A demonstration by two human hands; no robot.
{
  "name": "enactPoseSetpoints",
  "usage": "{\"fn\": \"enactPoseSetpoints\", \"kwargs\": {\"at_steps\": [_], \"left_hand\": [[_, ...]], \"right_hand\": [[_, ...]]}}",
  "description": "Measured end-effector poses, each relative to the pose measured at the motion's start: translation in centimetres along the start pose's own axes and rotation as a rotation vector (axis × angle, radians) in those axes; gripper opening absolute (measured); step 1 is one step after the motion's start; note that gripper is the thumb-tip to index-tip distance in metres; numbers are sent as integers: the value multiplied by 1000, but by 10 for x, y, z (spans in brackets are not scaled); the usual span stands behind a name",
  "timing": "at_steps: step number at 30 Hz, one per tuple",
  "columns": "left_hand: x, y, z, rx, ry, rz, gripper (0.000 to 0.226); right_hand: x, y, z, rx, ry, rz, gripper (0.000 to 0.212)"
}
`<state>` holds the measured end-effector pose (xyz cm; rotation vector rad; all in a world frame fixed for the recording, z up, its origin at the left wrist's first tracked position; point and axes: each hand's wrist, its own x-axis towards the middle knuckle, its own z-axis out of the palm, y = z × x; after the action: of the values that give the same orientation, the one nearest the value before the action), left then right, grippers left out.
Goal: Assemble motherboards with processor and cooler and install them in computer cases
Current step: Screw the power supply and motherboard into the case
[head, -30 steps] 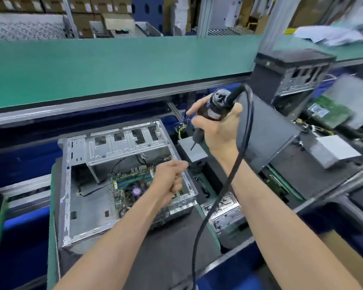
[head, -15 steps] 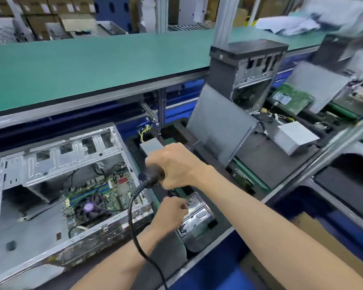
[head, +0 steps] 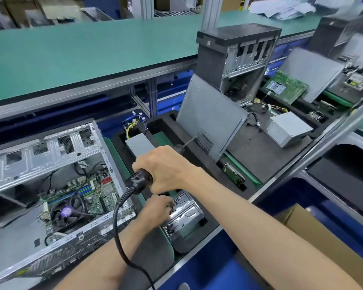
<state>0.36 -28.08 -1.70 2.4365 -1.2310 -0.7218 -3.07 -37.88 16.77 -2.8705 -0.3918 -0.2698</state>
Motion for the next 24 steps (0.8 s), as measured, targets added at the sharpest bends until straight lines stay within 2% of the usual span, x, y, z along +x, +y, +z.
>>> {"fn": "enactPoseSetpoints", "kwargs": {"at_steps": [6,10,14,17,24], "left_hand": [[12,1,6,79,-132,82,28],[17,0,10,174,-186,103,11],[21,-4,16,85,-112,111,19],[22,-8,21,40,-7,137,11],[32,-5,23,127,6,215,11]], "right_hand": [[-1,3,10,19,12,-25,34],[-3,4,13,44,20,-23,38],[-4,7,14,34,9,-8,30],[-6,10,13,34,15,8,27],[-7,12,13,7,14,18,26]]}}
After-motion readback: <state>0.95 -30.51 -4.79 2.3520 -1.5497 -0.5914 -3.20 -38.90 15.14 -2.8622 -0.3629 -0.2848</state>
